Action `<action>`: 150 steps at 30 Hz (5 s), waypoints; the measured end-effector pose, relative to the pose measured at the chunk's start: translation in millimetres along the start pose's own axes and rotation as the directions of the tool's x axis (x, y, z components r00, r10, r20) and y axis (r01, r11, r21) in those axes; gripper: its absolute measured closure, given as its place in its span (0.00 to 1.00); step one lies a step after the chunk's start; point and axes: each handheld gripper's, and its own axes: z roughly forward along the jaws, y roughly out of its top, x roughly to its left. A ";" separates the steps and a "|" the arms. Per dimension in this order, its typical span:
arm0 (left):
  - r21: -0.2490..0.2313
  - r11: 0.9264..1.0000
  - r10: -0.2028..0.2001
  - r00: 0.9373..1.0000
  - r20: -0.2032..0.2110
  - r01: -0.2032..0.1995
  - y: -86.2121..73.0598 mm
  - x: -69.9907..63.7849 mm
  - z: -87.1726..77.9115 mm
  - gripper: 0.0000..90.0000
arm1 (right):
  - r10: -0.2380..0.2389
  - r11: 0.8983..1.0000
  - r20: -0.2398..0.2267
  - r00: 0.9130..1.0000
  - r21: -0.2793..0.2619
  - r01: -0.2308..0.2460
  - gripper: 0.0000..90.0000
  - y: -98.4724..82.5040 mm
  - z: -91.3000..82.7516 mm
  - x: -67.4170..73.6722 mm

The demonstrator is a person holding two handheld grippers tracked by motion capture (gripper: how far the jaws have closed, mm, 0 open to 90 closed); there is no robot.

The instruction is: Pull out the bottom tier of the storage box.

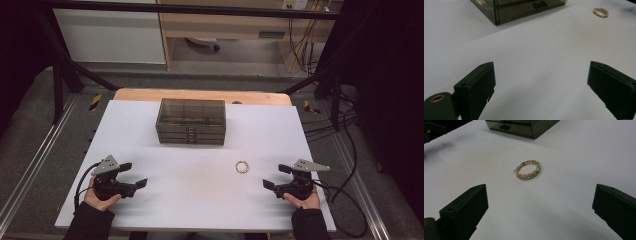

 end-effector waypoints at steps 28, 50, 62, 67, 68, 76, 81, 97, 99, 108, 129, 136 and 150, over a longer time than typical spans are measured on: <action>0.032 0.996 0.078 0.997 0.000 -0.078 7.7 -5.7 7.1 0.09 | -0.010 1.000 0.003 1.000 0.010 0.010 0.01 -0.3 0.2 -0.2; 0.072 0.973 0.225 0.973 -0.054 -0.221 16.8 -14.3 11.3 0.09 | -0.013 1.000 0.006 1.000 0.024 0.013 0.01 -0.4 1.4 0.1; 0.099 0.946 0.318 0.943 -0.096 -0.309 20.9 -21.2 16.2 0.09 | -0.015 1.000 0.013 1.000 0.027 0.015 0.01 -0.5 1.7 0.0; 0.113 0.936 0.344 0.933 -0.106 -0.332 21.2 -22.6 18.5 0.08 | -0.016 0.999 0.014 1.000 0.031 0.015 0.01 -0.7 1.9 0.1; 0.114 0.933 0.353 0.929 -0.109 -0.341 21.6 -23.4 19.2 0.08 | -0.016 0.999 0.014 1.000 0.032 0.015 0.01 -0.7 1.9 0.1; 0.130 0.903 0.424 0.897 -0.124 -0.409 23.8 -30.5 23.9 0.08 | -0.016 0.999 0.014 1.000 0.032 0.016 0.01 -0.7 1.9 0.2; 0.143 0.889 0.454 0.881 -0.134 -0.436 24.2 -32.9 26.2 0.08 | -0.016 0.999 0.016 1.000 0.031 0.015 0.01 -0.7 1.7 0.2; 0.177 0.831 0.553 0.818 -0.158 -0.528 29.5 -40.7 36.1 0.08 | -0.020 0.999 0.019 1.000 0.036 0.019 0.01 -0.8 1.9 0.0; 0.182 0.823 0.565 0.809 -0.162 -0.538 30.3 -42.7 37.9 0.08 | -0.020 0.999 0.020 1.000 0.037 0.020 0.01 -0.8 1.9 0.0; 0.184 0.786 0.618 0.766 -0.180 -0.590 36.2 -48.5 45.4 0.08 | -0.021 0.999 0.021 1.000 0.038 0.020 0.01 -0.8 2.2 0.0; 0.236 0.674 0.739 0.645 -0.197 -0.700 44.6 -62.0 72.3 0.09 | -0.023 0.999 0.024 0.999 0.038 0.022 0.01 -0.7 1.9 -0.2; 0.249 0.629 0.777 0.598 -0.196 -0.736 45.9 -66.3 82.9 0.11 | -0.025 0.999 0.024 0.999 0.039 0.024 0.01 -0.8 2.0 -0.2; 0.275 0.527 0.849 0.487 -0.204 -0.804 48.7 -72.2 102.1 0.19 | -0.025 0.999 0.026 0.999 0.040 0.024 0.01 -0.8 2.3 -0.3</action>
